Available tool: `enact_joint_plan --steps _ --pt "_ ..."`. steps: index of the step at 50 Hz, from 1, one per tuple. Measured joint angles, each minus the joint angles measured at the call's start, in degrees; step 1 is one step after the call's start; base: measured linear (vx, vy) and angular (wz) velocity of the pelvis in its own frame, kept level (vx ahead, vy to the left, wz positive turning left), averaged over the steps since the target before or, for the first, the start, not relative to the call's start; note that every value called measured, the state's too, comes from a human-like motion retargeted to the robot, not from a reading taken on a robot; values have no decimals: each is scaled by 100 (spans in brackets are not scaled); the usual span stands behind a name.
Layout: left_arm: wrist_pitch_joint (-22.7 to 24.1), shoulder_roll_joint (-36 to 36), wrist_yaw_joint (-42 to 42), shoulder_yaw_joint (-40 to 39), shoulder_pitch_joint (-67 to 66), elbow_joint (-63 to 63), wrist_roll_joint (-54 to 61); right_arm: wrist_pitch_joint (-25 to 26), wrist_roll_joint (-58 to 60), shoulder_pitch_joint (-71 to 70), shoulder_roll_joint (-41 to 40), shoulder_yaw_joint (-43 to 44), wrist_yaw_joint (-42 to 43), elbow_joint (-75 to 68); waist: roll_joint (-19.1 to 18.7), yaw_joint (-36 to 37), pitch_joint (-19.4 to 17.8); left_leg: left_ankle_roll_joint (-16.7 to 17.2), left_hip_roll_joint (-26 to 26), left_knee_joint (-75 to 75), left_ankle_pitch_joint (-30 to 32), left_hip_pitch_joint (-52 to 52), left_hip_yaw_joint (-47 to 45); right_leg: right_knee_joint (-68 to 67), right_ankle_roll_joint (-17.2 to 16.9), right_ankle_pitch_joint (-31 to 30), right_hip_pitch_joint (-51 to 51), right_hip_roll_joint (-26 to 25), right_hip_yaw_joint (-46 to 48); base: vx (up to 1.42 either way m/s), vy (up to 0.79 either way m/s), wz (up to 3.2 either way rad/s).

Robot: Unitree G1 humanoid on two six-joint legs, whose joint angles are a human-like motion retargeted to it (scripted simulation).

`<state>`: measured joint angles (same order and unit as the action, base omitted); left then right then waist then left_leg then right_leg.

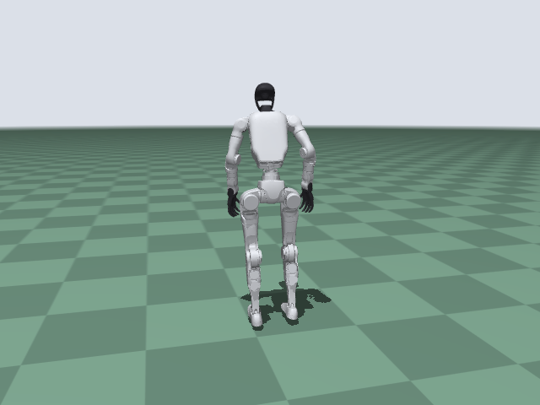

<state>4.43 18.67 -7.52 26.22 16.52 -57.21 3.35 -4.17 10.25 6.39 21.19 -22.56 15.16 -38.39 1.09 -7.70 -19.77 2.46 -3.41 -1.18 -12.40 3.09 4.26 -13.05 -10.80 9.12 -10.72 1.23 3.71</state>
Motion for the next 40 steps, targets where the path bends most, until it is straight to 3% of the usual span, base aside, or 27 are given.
enact_joint_plan --steps 5,12,15,18,21,25,27,30,32,33,36,38,40 --pt "107 -57 -712 324 969 -30 106 -93 -412 225 26 -185 309 38 -38 -182 -426 127 125 136 -122 229 -423 150 162 410 -278 -98 -118 3 0 -55" --pt "-129 -152 -841 534 2072 -195 17 231 -1534 925 149 -62 230 239 -128 -613 -523 219 211 154 -203 458 -872 -126 167 631 -733 -57 -92 24 1 -52" --pt "-127 -67 -817 675 2333 66 278 317 -1584 1034 294 -186 -83 114 -145 -768 -557 49 149 -199 -319 627 -976 -490 258 662 -961 -61 -358 37 0 -52" --pt "-196 -202 -599 742 2647 255 657 485 -1741 1049 442 -321 -671 -18 -143 -788 -494 -530 45 -1805 -819 1309 -1210 -1281 356 827 -1313 9 -676 43 0 -40" --pt "-139 -5 -665 543 2516 956 136 450 -1778 861 760 -351 -909 -52 -419 -1119 -494 -1014 251 -4951 -1728 2734 -1074 -2564 568 1531 -1653 -116 -541 50 2 0" --pt "-562 569 -2426 374 2287 1751 -2539 288 -1512 -316 1096 -40 228 -521 -1007 -1447 -757 -1159 165 -7891 -2261 4572 -321 -3934 808 2354 -1571 -302 -109 59 7 21" --pt "-757 1221 -3020 516 2075 1958 -3244 331 -1285 -1305 1240 3 732 -648 -1012 -1271 -716 -1186 59 -8569 -2256 5414 -361 -4336 799 2622 -1310 -189 -182 72 12 -39" --pt "-468 2714 -3097 823 1618 2199 -3411 387 -951 -3169 1465 -441 1094 -242 -603 -584 -399 -1131 320 -9062 -2243 6580 -1027 -4203 620 2882 -627 261 -766 93 22 -134" --pt "-92 3713 -3129 824 1087 2169 -2968 375 -668 -4366 1564 -837 1218 569 -139 -24 -12 -1087 861 -9073 -2287 7126 -1690 -3365 422 2542 -7 825 -1308 117 38 -178" --pt "93 4087 -3164 671 729 2062 -2596 390 -502 -4896 1569 -965 1210 1025 97 237 217 -1065 1192 -8999 -2300 7299 -2034 -2768 299 2098 321 1160 -1546 130 48 -165" --pt "475 4715 -2864 -488 -640 1557 -1418 507 -258 -5957 1527 -1080 1056 2334 621 944 1010 -911 2051 -8416 -1975 7419 -2792 -867 -204 -518 1170 2043 -1836 143 58 -134" --pt "503 5025 -2409 -1398 -1535 1287 -1002 553 -274 -6280 1629 -1042 1027 3117 654 1380 1502 -667 2313 -7673 -1516 7340 -2706 -386 -402 -2126 1391 2134 -1553 149 63 -89" --pt "413 5371 -2005 -2168 -2380 1160 -854 572 -268 -6447 1917 -994 1150 3858 780 1728 1787 -534 2150 -6453 -1189 6810 -2791 -1122 -401 -2423 1216 2372 -1191 147 75 -51"
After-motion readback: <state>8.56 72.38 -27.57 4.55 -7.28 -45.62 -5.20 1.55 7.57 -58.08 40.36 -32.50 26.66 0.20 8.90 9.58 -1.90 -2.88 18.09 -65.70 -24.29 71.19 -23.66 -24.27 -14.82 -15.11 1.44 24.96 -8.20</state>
